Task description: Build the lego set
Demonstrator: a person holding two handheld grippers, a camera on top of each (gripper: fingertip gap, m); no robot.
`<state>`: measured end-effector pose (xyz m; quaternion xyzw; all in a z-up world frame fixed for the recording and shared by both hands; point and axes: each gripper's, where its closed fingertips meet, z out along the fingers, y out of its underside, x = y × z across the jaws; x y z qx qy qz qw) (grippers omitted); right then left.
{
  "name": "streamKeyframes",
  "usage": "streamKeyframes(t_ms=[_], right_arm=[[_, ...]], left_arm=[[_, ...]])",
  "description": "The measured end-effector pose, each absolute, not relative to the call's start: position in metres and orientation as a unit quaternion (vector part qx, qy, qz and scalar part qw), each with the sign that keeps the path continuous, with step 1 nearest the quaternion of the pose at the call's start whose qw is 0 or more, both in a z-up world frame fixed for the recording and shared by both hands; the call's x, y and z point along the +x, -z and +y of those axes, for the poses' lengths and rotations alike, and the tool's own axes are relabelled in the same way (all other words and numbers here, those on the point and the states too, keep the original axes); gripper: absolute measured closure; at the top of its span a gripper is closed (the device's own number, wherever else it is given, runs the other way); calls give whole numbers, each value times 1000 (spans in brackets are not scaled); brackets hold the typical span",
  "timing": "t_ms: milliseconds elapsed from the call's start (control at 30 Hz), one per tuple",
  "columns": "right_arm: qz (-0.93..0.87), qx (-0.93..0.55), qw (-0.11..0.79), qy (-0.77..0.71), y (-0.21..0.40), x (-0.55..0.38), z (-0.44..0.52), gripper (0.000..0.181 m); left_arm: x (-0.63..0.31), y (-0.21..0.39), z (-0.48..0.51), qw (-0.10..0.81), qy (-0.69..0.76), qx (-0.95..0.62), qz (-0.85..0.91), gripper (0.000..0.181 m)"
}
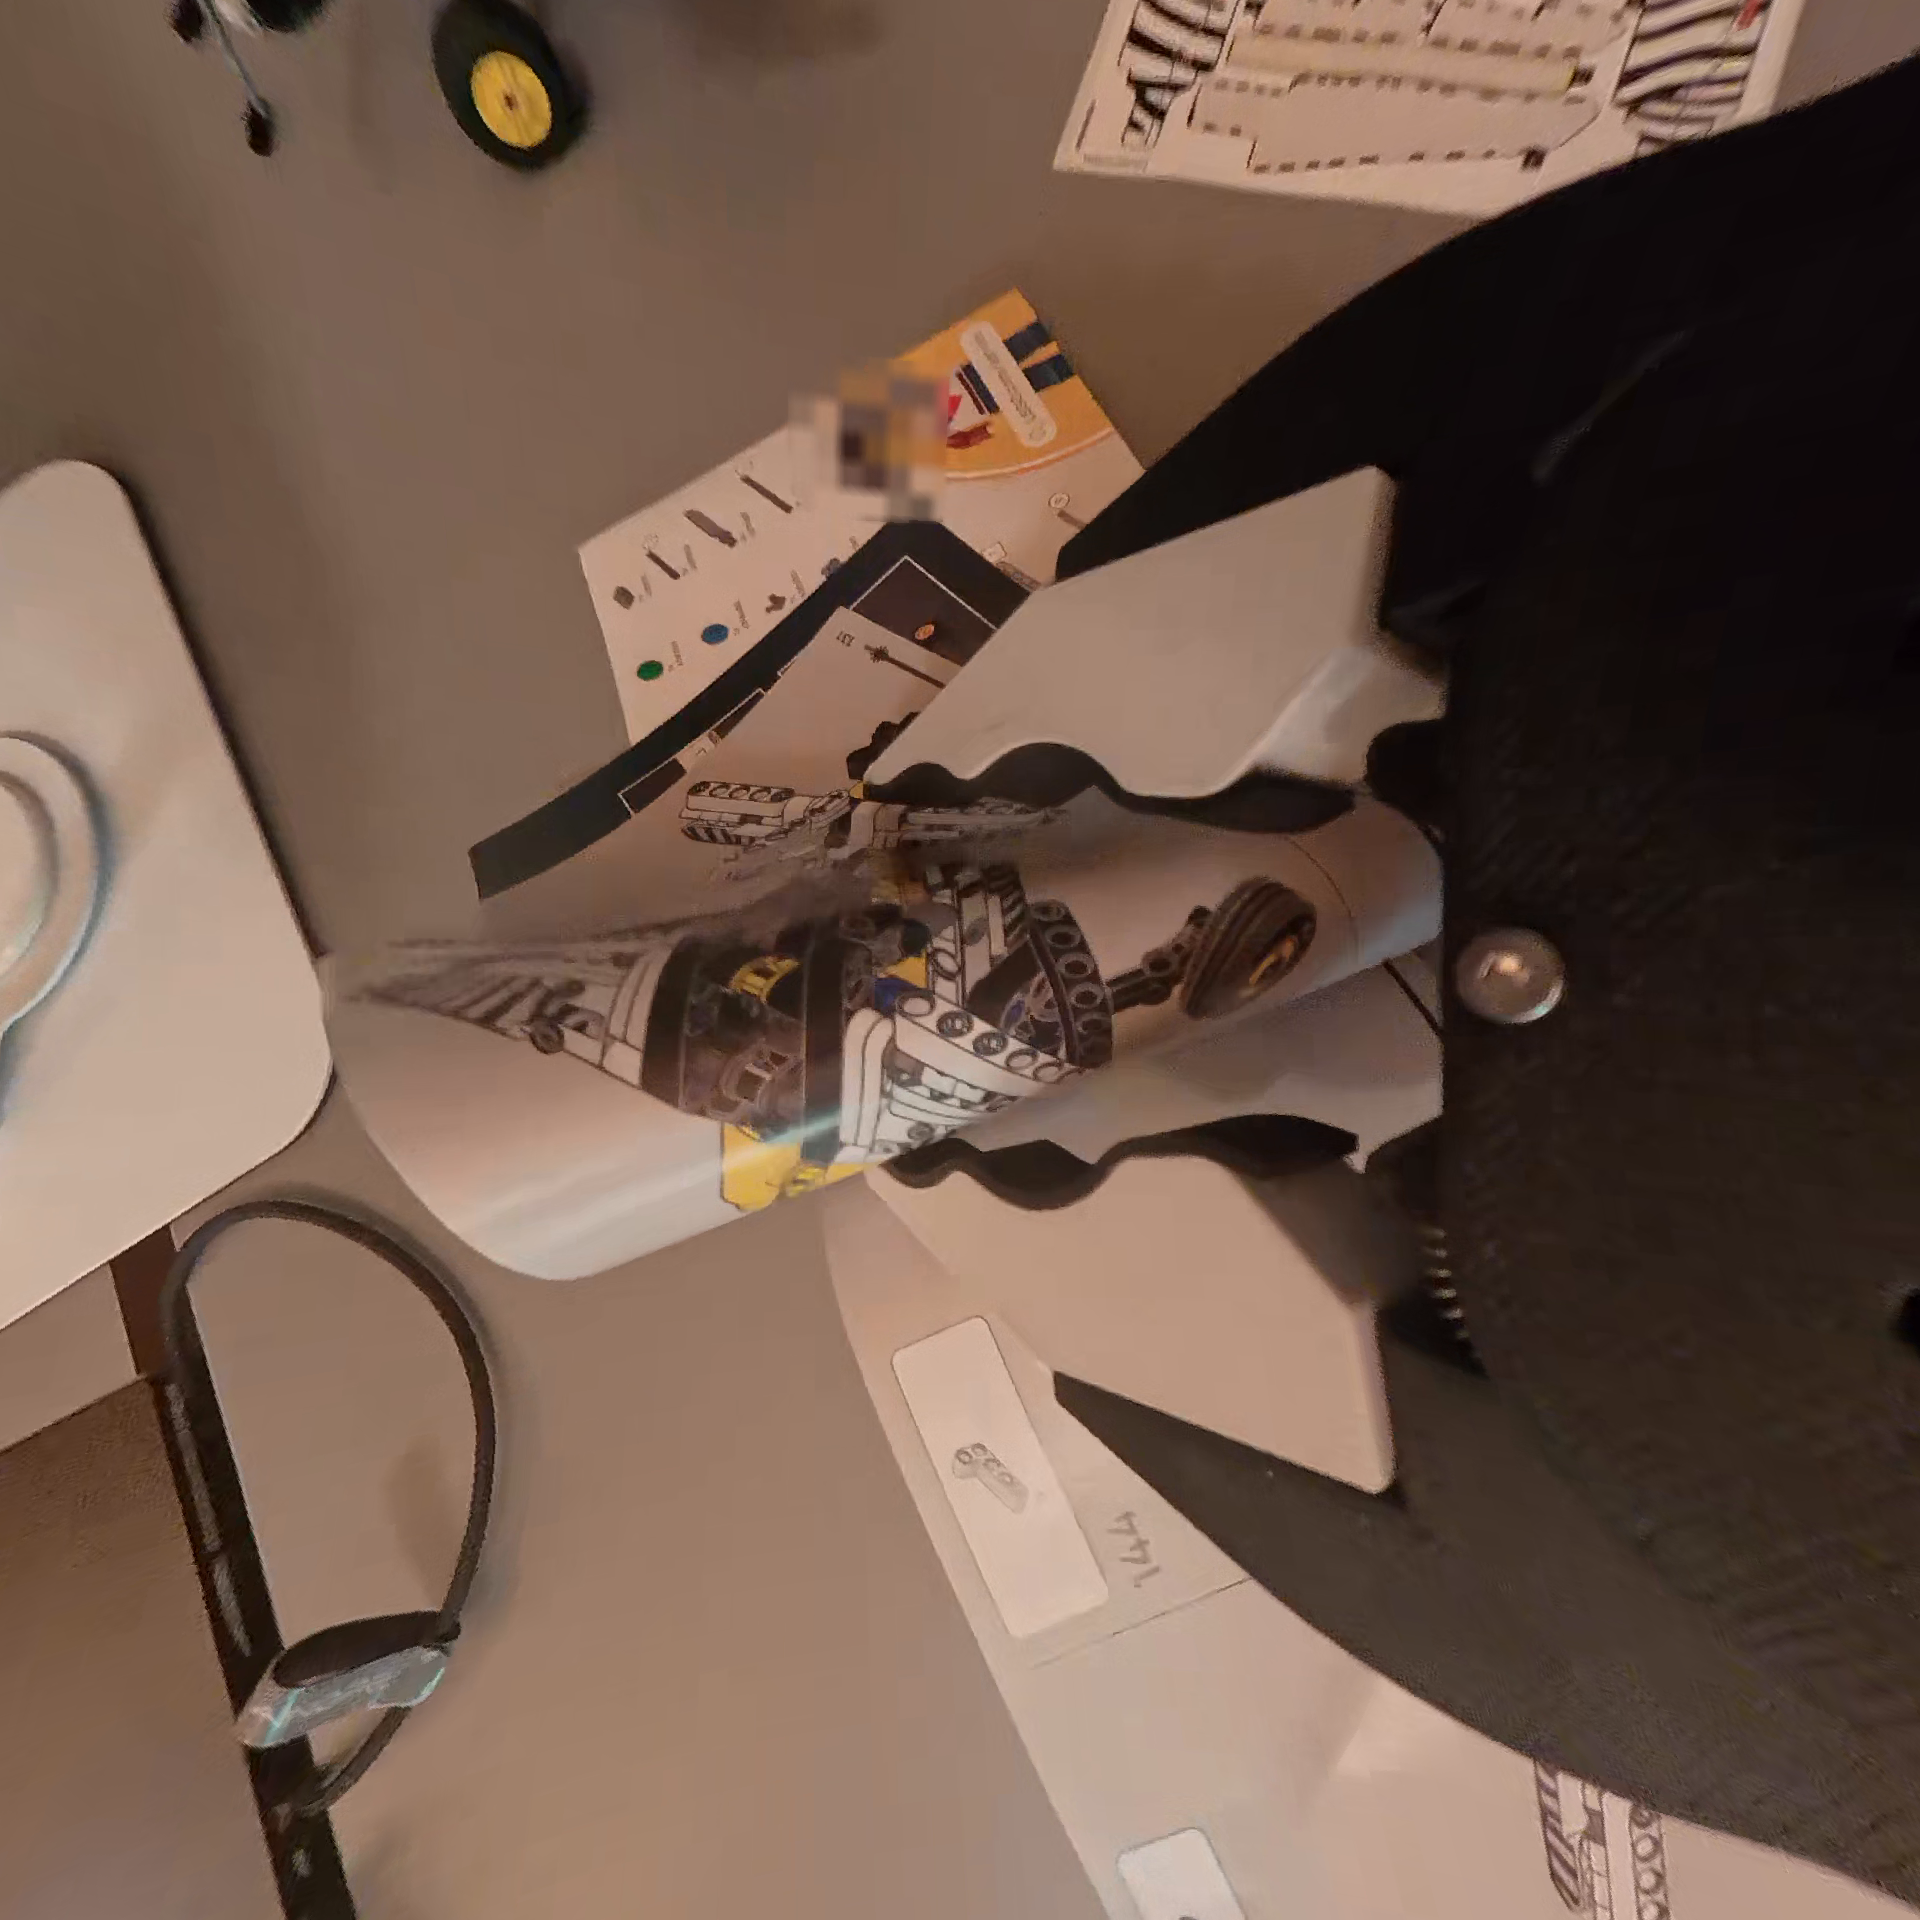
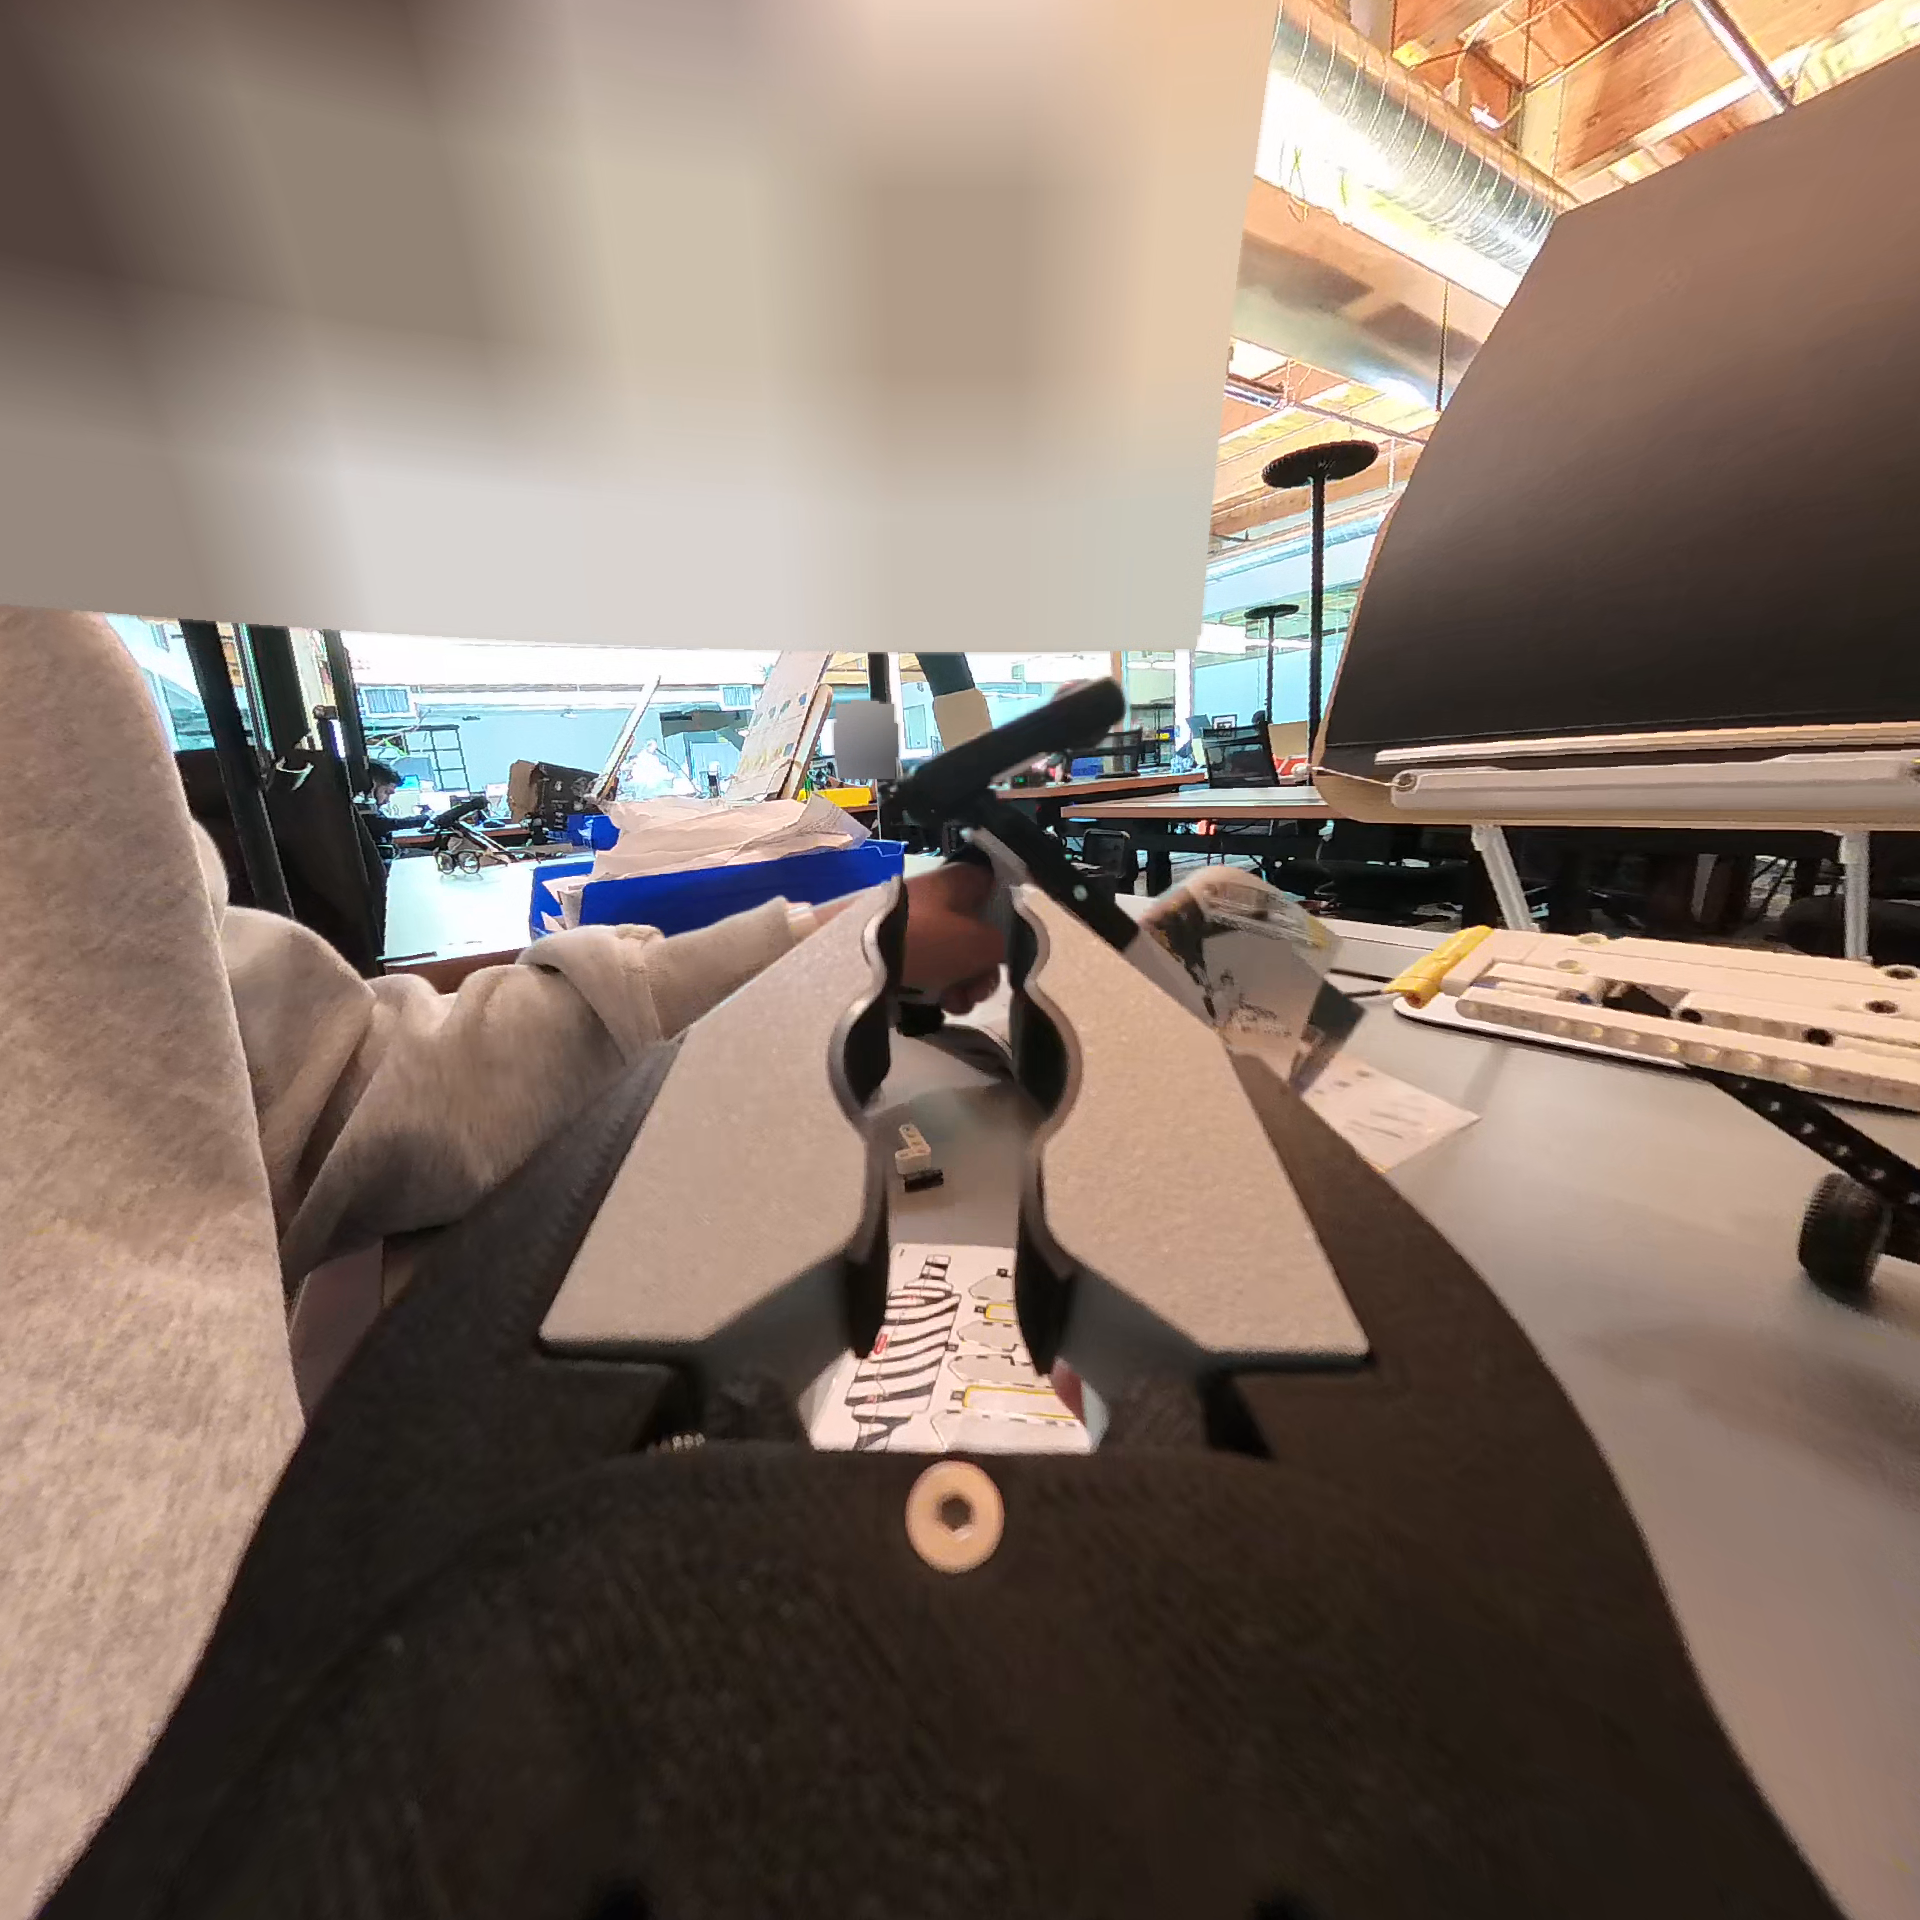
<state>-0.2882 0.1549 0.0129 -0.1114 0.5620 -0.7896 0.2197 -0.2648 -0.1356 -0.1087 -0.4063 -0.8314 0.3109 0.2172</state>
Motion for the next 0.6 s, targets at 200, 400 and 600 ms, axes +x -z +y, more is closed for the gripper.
streamKeyframes(t_ms=[200,400,600], right_arm=[[565,-115,218,787,-12,-286,153,164],[564,-115,217,788,-13,-287,152,164],[562,-116,217,790,-13,-286,154,164]], left_arm=[[-259,97,-137,308,-289,-371,-827,121],[-233,59,-162,419,-318,-283,-802,154],[-181,40,-192,539,-295,-160,-772,149]])
